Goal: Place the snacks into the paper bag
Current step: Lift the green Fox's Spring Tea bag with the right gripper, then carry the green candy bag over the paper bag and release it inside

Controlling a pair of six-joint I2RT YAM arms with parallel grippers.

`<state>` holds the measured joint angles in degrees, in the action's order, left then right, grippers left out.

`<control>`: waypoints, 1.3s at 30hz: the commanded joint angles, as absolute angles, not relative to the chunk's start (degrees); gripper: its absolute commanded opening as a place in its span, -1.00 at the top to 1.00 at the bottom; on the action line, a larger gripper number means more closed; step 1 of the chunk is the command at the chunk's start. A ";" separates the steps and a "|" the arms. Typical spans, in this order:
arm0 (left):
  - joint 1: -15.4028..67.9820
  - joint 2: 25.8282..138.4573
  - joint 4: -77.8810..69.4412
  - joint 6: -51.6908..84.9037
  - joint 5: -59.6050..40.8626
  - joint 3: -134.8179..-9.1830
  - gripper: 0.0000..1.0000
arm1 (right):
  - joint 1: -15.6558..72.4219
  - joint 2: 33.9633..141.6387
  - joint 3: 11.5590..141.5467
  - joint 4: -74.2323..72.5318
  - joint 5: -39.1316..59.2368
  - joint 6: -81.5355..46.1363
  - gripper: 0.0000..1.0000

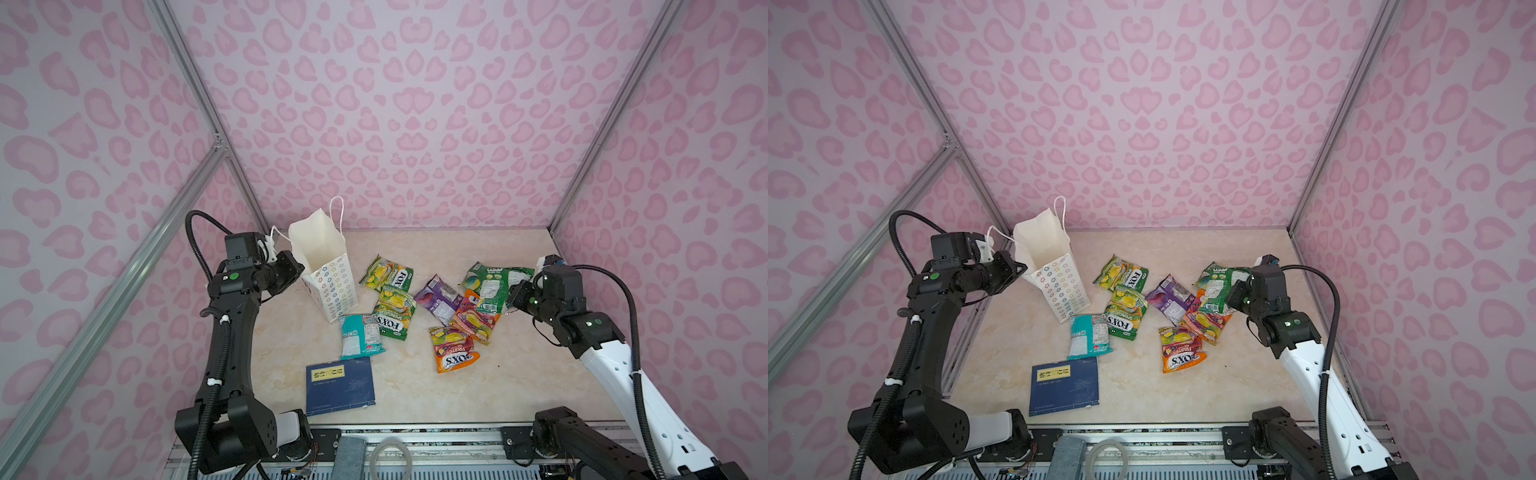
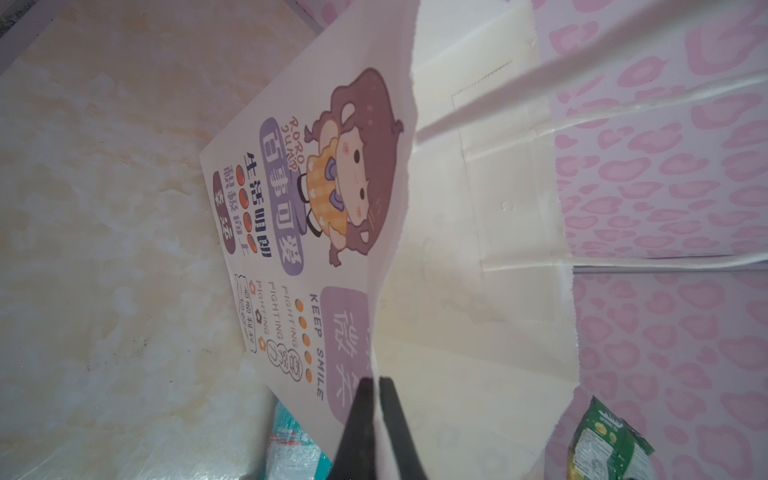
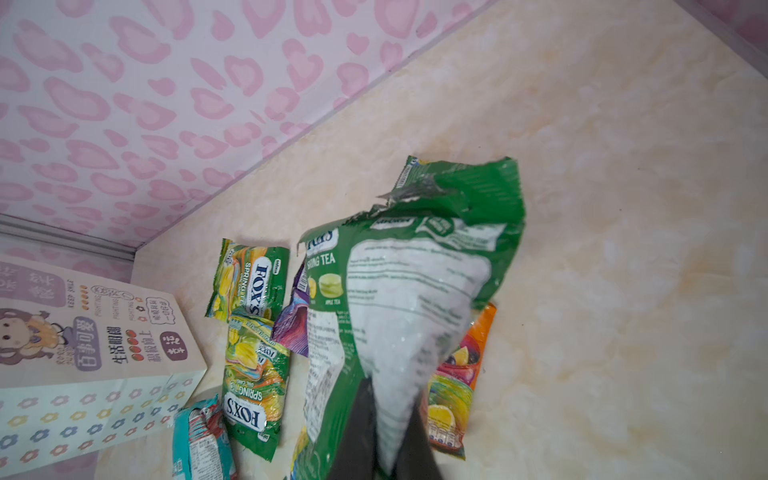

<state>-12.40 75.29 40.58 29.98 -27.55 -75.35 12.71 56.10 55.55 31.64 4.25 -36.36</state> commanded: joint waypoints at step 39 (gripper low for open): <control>-10.90 74.93 39.02 30.15 -30.74 -74.64 0.96 | 52.60 117.86 145.60 27.60 1.47 -24.58 1.00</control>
<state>-11.00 75.05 40.27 30.37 -29.61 -74.76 51.94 115.90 143.72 30.33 -0.43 -24.91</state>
